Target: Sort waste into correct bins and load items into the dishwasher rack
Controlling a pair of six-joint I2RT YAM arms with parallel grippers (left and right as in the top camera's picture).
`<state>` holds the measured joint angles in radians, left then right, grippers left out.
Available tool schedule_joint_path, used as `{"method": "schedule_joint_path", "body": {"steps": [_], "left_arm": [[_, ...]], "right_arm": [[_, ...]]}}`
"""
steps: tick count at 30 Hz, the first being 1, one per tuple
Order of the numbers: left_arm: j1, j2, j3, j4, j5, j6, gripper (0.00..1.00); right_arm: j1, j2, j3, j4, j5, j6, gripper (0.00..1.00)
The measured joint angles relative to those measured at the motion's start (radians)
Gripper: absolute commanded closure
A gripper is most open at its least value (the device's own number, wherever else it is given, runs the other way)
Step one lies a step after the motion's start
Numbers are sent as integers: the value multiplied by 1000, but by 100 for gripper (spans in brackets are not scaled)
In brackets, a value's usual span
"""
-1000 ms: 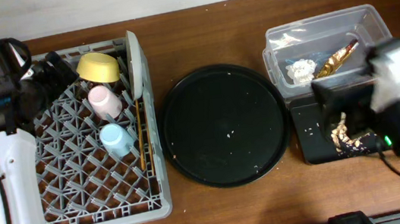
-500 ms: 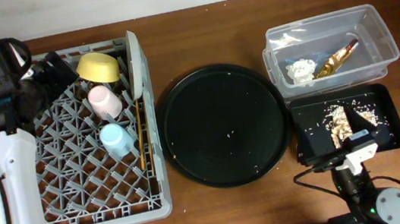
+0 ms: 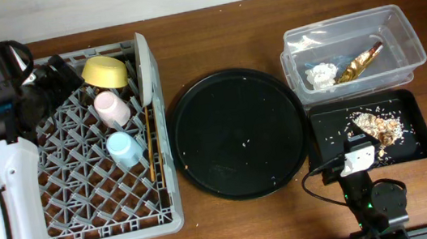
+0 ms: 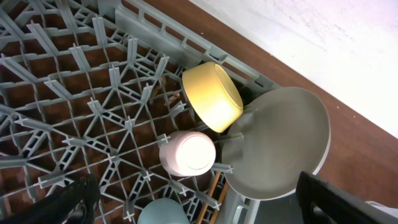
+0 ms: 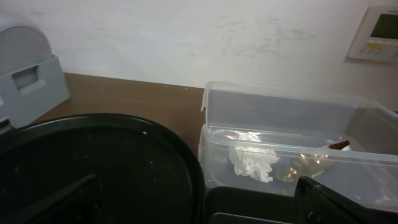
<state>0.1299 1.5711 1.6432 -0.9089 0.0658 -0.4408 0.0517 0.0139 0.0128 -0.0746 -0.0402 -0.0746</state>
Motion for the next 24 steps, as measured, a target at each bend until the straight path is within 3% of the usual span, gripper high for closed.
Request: {"method": "schedule_joint_path", "body": {"steps": [5,24], "left_arm": [[0,0,0,0,0,0,1],[0,-12,-2,-8,0,0,1]], "right_arm": [[-83,0,0,0,14,0,1],[-85,0,0,0,14,0,1]]}}
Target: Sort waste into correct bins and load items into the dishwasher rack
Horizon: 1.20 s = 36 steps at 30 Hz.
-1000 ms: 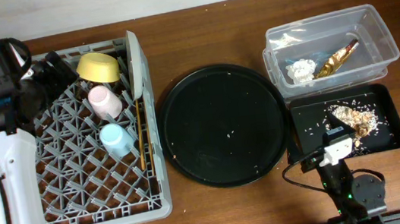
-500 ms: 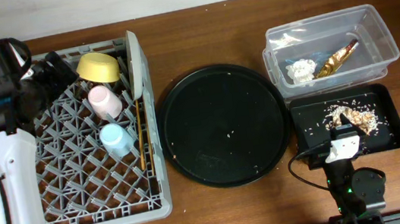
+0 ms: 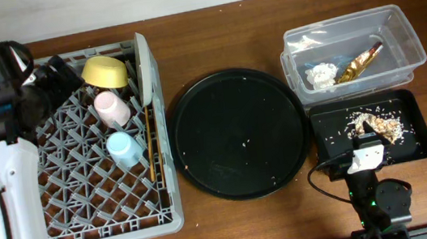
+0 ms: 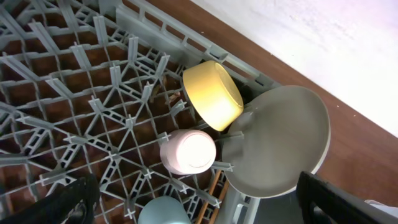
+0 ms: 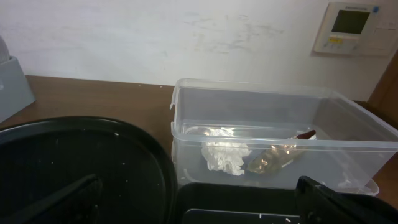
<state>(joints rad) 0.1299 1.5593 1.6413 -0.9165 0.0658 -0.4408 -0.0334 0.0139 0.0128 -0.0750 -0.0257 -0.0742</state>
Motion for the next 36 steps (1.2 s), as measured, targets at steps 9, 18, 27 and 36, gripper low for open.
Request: {"method": "schedule_joint_path", "body": {"steps": [9,18,27,36], "left_arm": [[-1,-678,-481,8,-7,1,1],[-29,-1250,-1285,338,-48,4,1],[-112,-1437,-1577,986,-108,4,1],[-112,-1544,-1629,838,-115,362,1]], "right_arm": [[0,-2,0,0,3,0,1],[-1,-4,-1,0,3,0,1],[-1,-4,-1,0,3,0,1],[-1,-4,-1,0,3,0,1]]}}
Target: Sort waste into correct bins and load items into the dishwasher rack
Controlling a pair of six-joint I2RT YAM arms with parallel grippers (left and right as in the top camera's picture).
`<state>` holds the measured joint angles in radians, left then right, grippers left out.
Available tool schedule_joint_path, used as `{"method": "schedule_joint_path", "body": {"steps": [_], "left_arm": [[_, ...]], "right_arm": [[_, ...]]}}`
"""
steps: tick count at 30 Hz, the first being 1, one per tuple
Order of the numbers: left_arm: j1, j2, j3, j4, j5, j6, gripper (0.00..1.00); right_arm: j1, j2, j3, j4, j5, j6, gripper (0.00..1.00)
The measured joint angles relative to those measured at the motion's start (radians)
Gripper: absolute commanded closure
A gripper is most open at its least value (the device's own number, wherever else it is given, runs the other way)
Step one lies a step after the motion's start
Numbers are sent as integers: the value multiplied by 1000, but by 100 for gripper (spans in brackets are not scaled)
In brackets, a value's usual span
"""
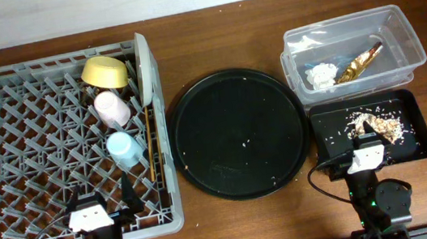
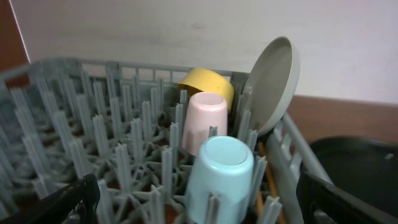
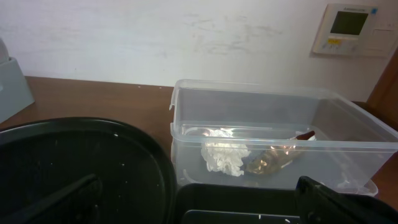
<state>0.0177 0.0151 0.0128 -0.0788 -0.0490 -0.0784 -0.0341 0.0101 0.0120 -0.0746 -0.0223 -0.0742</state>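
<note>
The grey dishwasher rack (image 1: pixel 6 161) holds a yellow bowl (image 1: pixel 104 70), an upside-down pink cup (image 1: pixel 112 109), an upside-down blue cup (image 1: pixel 125 148) and a grey plate (image 1: pixel 143 67) standing on edge at its right side. Low at the rack's front edge, my left gripper (image 2: pixel 198 185) is open and empty, with the blue cup (image 2: pixel 219 174) just ahead of it. The clear bin (image 1: pixel 403 35) contains a white tissue (image 1: pixel 321 73) and a gold wrapper (image 1: pixel 357 62). My right gripper (image 3: pixel 198 186) is open and empty, at the near edge of the black rectangular tray (image 1: pixel 419 131).
A large round black tray (image 1: pixel 240 132) lies between the rack and the bins, with a few crumbs on it. Food scraps (image 1: pixel 377 125) lie in the rectangular tray. A brown stick (image 1: pixel 150 156) lies along the rack's right wall. A wall panel (image 3: pixel 351 28) hangs behind.
My left arm has gone from above the rack's back left corner to the table's front edge, and now looks along the rack from its front. The right arm has not moved.
First my left gripper hung open over the rack's back left, and my right gripper sat open at the front, facing the round tray and clear bin. Then the right one had shifted a little rightward. Now the left gripper is low at the rack's front.
</note>
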Motion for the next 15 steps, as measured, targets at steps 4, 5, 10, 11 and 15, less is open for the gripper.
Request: {"method": "schedule_joint_path", "body": {"steps": [4,5,10,11,15], "left_arm": [[0,0,0,0,5,108,1],[0,0,0,0,7,117,1],[0,0,0,0,8,132,0],[0,0,0,0,8,132,0],[0,0,0,0,8,132,1]], "right_arm": [[0,0,0,0,0,0,1],[0,0,0,0,0,0,1],[0,0,0,0,0,0,1],[0,0,0,0,0,0,1],[0,0,0,0,0,0,1]]}}
